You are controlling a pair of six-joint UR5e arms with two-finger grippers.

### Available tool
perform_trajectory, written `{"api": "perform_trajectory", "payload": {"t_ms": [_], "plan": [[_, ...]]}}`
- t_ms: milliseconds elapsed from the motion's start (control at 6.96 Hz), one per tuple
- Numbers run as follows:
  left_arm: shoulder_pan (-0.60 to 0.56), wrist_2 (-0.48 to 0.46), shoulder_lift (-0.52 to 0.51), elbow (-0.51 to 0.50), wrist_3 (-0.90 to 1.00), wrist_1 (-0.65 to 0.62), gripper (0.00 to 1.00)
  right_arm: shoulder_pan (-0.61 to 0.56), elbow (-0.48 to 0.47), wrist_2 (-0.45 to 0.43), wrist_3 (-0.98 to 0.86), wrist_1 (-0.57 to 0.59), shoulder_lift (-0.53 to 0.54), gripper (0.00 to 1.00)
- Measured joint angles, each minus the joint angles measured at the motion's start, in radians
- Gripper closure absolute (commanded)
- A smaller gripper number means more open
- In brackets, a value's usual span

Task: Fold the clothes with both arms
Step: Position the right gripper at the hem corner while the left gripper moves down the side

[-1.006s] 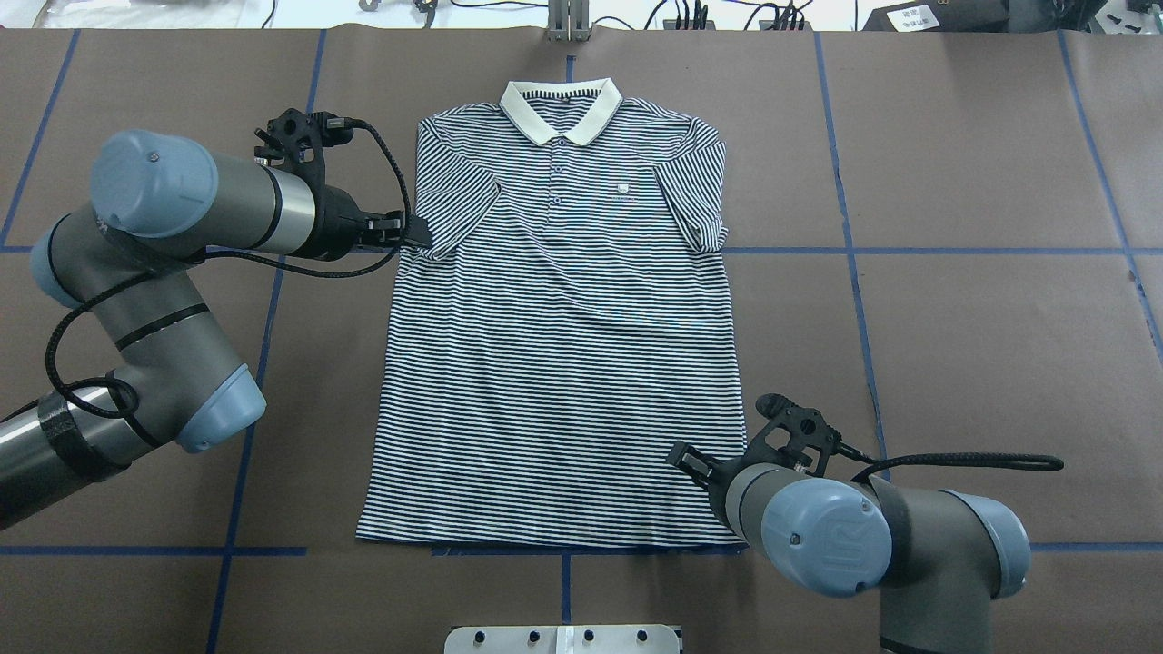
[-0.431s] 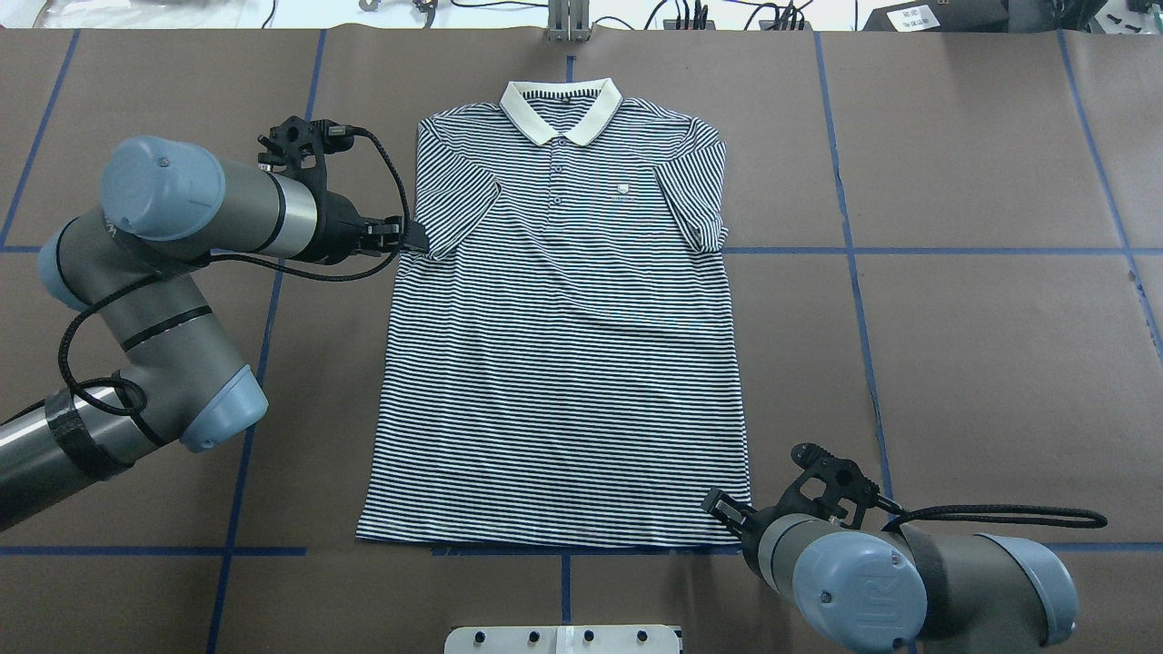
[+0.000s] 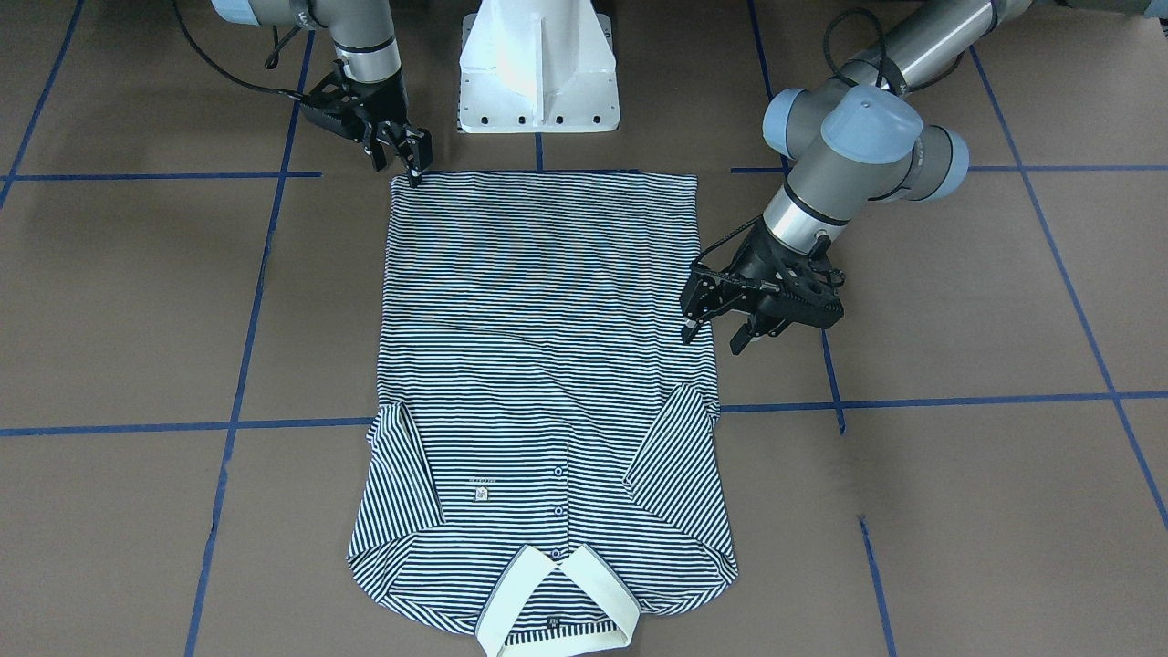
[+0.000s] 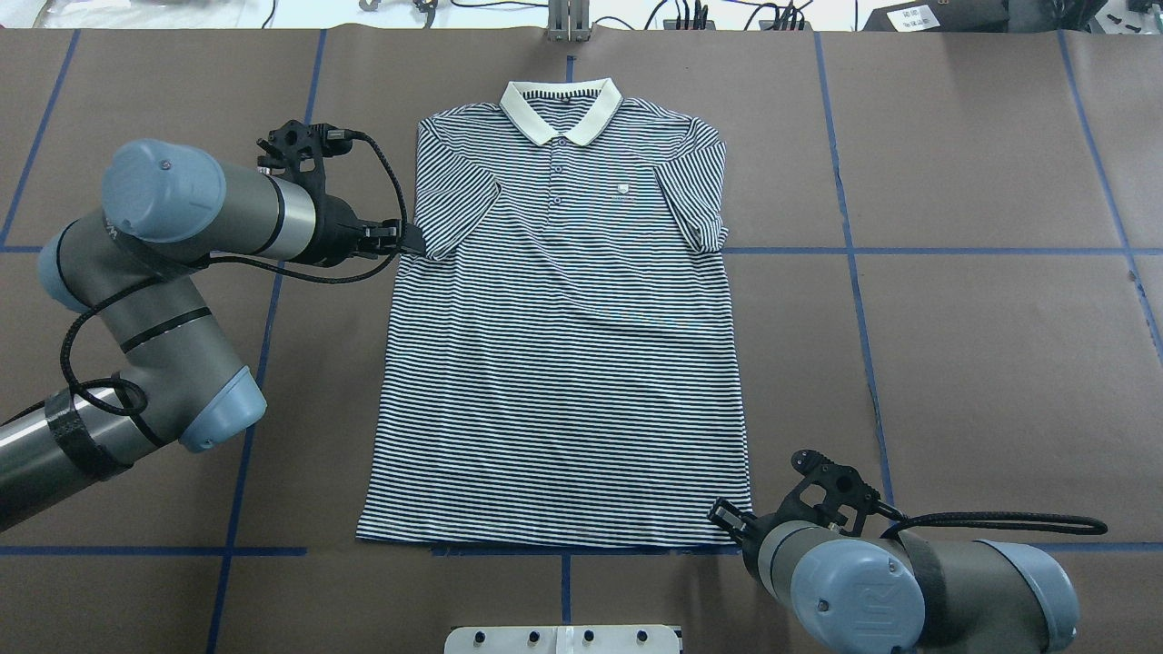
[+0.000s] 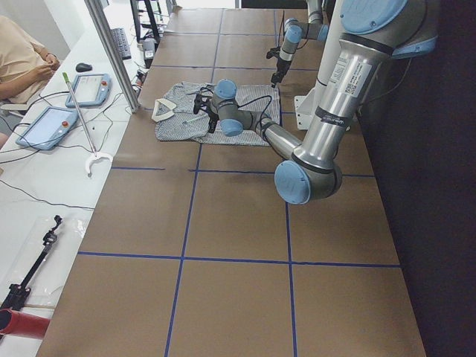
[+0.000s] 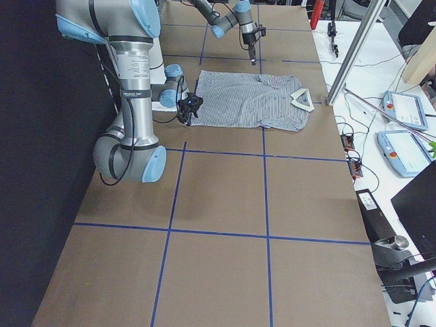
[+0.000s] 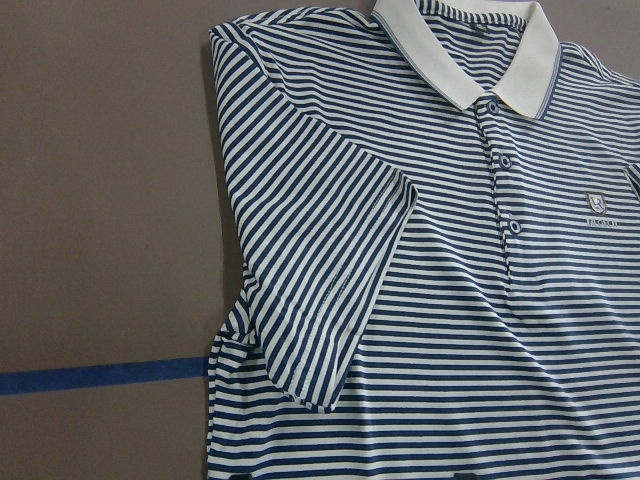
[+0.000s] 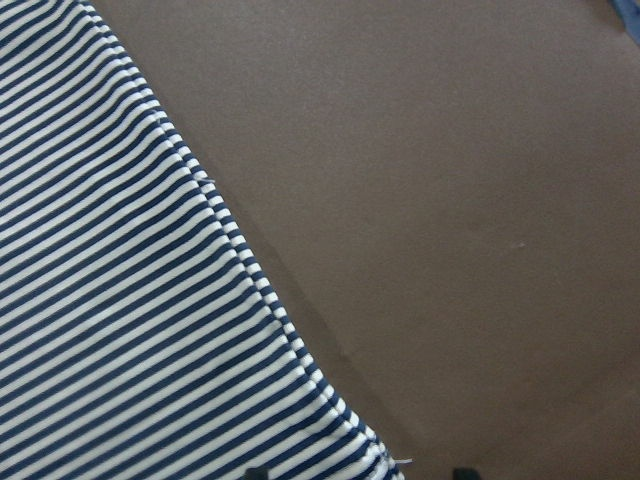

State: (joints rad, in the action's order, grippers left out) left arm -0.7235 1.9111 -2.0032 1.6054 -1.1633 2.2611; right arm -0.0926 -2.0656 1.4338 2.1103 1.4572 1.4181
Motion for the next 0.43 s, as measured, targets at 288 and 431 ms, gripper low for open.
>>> {"api": "perform_trajectory", "payload": {"t_ms": [288,431], "plan": [[0.0,0.0,0.001,-0.001,0.0,0.0,0.27,0.003,0.018,0.0,-0.001,0.005,-0.007,0.58],[-0.001,0.0,0.001,-0.001,0.001,0.0,0.27,0.003,0.024,0.0,-0.001,0.007,-0.009,0.83]]}}
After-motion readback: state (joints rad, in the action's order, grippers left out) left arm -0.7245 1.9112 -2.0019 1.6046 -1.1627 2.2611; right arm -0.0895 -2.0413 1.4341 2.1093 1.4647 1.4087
